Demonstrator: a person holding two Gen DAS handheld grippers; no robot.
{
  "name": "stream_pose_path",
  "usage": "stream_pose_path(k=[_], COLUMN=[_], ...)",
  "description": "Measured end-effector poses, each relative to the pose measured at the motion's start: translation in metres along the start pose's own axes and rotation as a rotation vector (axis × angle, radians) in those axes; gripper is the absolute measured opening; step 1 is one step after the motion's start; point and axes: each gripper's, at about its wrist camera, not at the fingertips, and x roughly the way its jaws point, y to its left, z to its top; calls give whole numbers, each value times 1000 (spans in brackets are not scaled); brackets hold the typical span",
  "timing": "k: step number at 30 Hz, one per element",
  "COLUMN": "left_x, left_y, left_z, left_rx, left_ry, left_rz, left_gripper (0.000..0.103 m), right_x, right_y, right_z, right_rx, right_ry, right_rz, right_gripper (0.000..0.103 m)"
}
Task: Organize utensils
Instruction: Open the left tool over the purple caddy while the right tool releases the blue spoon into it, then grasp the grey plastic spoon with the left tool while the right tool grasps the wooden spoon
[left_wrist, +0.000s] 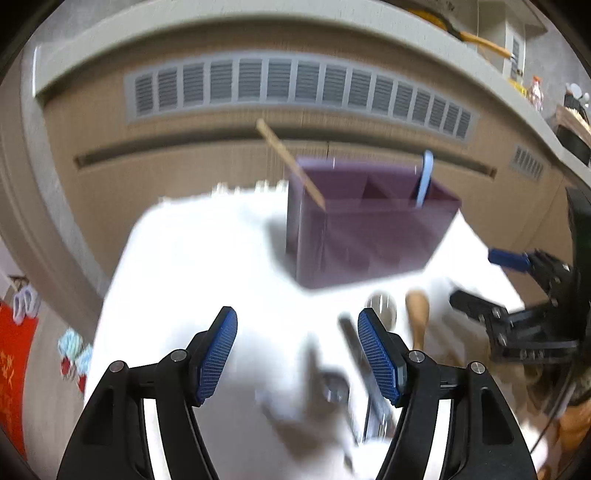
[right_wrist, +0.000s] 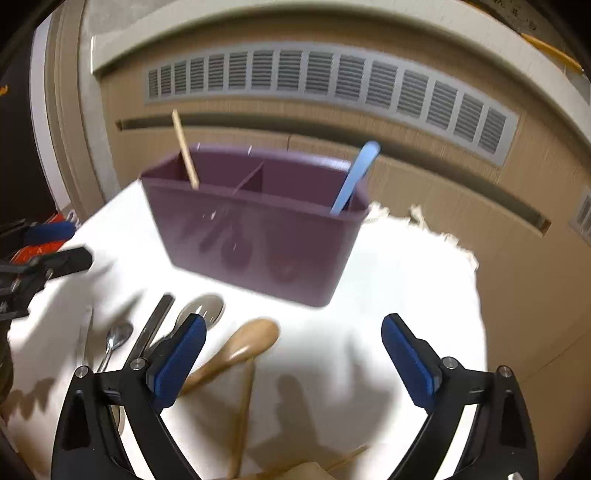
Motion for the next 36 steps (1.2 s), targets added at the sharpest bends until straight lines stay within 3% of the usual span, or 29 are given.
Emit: stream_pose_path(k=[6,12,16,18,20,22,23,36], left_x=[-9,-15,-18,-18,-17,-15,-15,16], left_y=[0,0,7,8,7,3,1,-66], left_z=[-39,-48,-45,-46,-46,-45,-45,-3], left_rx=[10,10,-7,-13,-13,-8,-4,178], left_ry=[59,55,43,42,44,51,53,80], left_rz=[-23,-28,-27,-30,-36,-45,-50,-216], left_gripper=[69,69,69,69,69,69,69,68], right_x=[13,39,56,58,56,50,49,-4], right_y=[31,38,36,33,35,39,40,-13], right_z=[-6,-4,-6,-9,-9,-10,-11,-38], right_rx=[-58,-11,42,69,53,19,13,62], right_ry=[61,140,216,214,213,209,209,115], right_rz=[10,-42,-29,-7,30,46,50,55], right_gripper=[98,97,71,68,51,22,18,17])
